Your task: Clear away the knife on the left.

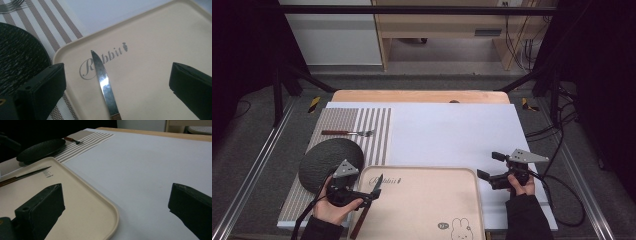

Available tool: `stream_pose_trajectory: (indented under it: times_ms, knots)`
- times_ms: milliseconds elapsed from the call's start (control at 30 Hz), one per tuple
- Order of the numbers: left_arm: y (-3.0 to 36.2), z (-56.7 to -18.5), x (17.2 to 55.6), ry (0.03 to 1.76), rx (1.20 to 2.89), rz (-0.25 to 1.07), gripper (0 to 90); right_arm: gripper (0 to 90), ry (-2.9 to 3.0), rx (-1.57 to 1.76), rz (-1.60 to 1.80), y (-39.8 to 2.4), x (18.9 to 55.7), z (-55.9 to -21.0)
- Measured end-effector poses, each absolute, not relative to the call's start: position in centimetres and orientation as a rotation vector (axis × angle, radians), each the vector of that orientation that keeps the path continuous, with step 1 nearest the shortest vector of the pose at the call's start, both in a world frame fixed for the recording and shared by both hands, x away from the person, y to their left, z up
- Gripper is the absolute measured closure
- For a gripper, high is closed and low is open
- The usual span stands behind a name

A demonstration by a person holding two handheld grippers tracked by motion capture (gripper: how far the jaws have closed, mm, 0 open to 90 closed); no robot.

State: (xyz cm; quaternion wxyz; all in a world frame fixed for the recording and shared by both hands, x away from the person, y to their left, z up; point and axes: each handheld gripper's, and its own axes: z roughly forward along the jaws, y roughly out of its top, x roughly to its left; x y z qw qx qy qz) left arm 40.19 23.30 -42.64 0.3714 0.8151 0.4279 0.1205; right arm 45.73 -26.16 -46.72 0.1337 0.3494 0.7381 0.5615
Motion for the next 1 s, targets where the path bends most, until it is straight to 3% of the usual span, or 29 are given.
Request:
stream_pose_trajectory:
  times_ms: [267,467,1000]
  knots:
    - [23.3,-44.2,40.3,0.995,2.071,0.246,2.0,0.6,2.145,1.017,1.618,-26.2,45.8,-46.8]
    - [22.9,-44.9,40.4,0.968,2.122,0.290,7.7,0.6,2.147,1.016,1.614,-26.2,45.8,-46.9]
    - [22.3,-46.2,40.4,0.962,2.229,0.303,49.7,0.6,2.155,1.011,1.607,-26.2,45.9,-46.9]
